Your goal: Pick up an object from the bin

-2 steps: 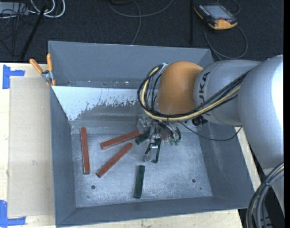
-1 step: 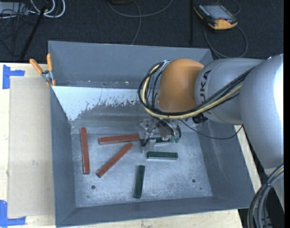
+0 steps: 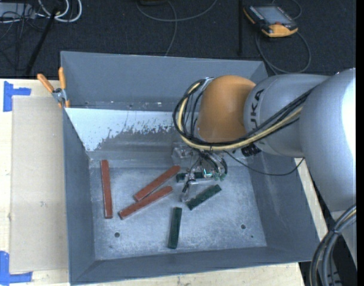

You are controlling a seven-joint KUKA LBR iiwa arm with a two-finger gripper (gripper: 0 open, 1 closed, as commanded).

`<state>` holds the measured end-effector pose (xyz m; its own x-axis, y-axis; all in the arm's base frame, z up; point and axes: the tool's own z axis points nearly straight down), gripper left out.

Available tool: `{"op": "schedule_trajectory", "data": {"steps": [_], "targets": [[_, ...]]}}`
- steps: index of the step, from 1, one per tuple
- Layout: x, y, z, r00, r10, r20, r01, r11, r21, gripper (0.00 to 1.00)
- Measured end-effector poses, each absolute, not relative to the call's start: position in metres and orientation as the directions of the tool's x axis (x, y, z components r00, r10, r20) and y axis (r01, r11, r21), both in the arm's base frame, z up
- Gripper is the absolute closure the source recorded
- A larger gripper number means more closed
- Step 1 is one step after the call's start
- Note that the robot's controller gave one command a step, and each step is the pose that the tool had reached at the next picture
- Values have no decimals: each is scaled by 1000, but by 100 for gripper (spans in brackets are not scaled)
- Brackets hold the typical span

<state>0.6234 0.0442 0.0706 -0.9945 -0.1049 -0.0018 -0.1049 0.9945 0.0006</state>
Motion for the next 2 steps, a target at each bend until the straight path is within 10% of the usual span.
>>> {"op": "schedule_trajectory", "data": {"steps": [1, 2], "targets": [[625, 44, 73, -995, -104, -7, -104, 995, 1, 100], [621, 25, 75, -708, -706, -13, -706, 708, -5, 100]]}}
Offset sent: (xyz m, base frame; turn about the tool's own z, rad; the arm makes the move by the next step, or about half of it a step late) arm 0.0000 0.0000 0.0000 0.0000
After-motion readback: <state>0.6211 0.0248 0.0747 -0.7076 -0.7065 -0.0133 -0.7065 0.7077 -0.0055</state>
